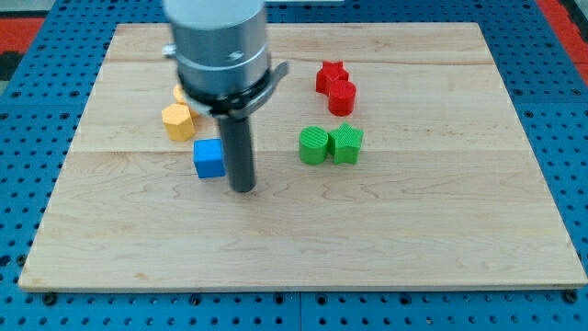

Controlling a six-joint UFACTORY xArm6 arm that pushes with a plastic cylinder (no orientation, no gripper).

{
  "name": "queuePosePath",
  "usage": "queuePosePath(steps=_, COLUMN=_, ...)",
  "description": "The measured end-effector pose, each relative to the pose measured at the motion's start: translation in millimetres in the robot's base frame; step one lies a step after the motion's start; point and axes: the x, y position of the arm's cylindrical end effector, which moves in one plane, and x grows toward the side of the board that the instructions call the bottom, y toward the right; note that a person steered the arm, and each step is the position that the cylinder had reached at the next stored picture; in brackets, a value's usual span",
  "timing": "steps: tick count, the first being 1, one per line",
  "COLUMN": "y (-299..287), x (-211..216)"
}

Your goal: Push the green circle along with the right a bit

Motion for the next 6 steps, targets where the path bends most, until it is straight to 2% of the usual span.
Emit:
queuePosePath(steps=1, y=-33, x=-46)
queuePosePath(steps=2, y=-38, x=-82)
queuePosePath(steps=3, y=-5, x=-48)
queuePosePath(steps=4, y=76, x=-41)
queuePosePath(steps=5, y=103, x=-61)
queuePosePath(steps=6, y=103, x=-85)
